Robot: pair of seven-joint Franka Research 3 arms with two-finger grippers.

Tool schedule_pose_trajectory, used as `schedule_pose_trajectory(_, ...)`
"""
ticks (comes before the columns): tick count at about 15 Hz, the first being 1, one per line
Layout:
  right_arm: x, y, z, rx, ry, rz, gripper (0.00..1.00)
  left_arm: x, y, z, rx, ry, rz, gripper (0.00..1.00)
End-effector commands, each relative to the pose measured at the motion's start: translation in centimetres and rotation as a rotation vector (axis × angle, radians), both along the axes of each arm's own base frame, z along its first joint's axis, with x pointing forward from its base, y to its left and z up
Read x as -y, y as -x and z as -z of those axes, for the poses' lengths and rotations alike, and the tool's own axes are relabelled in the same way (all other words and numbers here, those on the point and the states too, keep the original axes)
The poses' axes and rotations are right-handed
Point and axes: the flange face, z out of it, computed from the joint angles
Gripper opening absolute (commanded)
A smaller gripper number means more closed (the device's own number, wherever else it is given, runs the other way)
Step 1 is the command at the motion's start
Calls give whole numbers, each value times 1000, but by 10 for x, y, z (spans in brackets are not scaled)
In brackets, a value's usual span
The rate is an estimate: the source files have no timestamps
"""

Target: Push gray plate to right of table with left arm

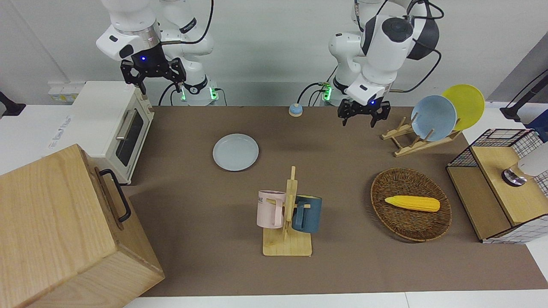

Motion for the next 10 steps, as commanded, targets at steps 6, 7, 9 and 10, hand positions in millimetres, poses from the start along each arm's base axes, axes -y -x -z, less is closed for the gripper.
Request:
schedule_pose_trajectory(6, 1, 5, -2, -6, 3, -4, 996, -2, -5, -5, 0, -11, 3, 993)
schedule_pose_trajectory(7, 1, 5, -2, -6, 1, -4, 996, -2, -5, -5, 0, -13, 4, 995)
schedule_pose_trajectory(9, 1, 5, -2, -6, 3, -4, 996, -2, -5, -5, 1, -14, 5, 995)
schedule_pose_trajectory(10, 1, 5, -2, -6, 1, -4, 996, 1, -4, -5, 1, -10, 4, 993)
